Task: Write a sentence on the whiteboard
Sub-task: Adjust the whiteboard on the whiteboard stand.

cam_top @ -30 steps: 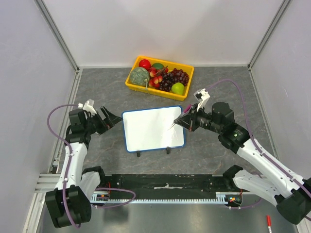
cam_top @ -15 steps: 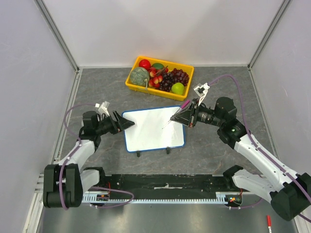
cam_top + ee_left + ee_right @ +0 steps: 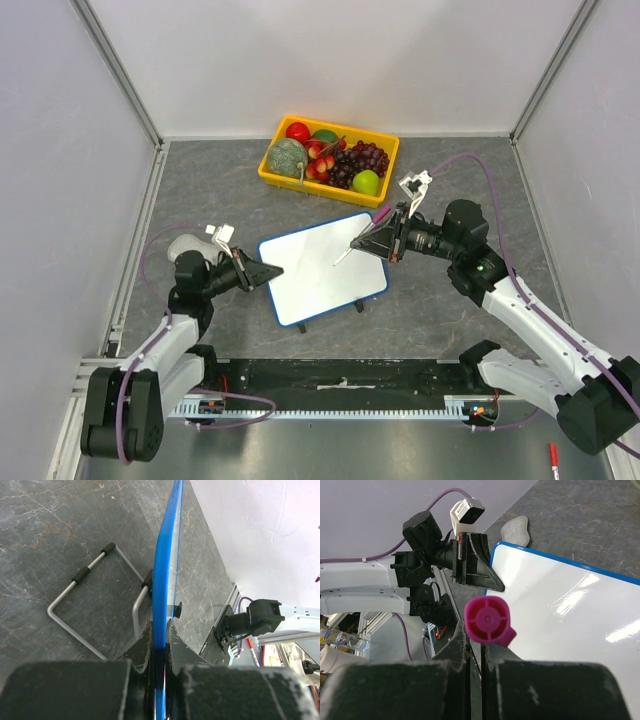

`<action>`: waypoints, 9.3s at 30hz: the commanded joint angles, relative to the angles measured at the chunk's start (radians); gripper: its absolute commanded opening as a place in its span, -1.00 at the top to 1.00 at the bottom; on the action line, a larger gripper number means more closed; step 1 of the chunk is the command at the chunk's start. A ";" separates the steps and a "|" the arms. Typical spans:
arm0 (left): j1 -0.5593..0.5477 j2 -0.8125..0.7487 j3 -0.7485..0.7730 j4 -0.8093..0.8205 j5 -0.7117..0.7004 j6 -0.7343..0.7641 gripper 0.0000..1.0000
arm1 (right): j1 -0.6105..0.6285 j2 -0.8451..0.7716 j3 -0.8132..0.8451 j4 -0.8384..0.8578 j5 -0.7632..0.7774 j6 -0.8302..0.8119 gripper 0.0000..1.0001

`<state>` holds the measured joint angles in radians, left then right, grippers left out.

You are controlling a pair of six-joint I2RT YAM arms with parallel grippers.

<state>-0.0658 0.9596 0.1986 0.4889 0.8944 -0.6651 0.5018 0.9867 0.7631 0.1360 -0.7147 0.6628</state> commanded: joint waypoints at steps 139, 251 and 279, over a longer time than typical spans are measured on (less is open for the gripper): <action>-0.517 0.146 1.022 -1.399 -1.014 0.294 -0.73 | -0.069 -0.005 -0.025 0.031 -0.075 0.024 1.00; -0.640 1.099 1.587 -1.650 -0.161 1.027 0.96 | -0.404 -0.099 -0.015 -0.242 -0.034 -0.112 1.00; -0.463 0.739 1.587 -1.733 -0.074 0.977 0.96 | -0.402 -0.125 0.022 -0.240 -0.080 -0.071 1.00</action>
<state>-0.5529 1.7939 1.8122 -1.2339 0.7689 0.2939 0.1024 0.8883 0.7200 -0.1242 -0.7570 0.5705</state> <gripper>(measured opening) 0.049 0.045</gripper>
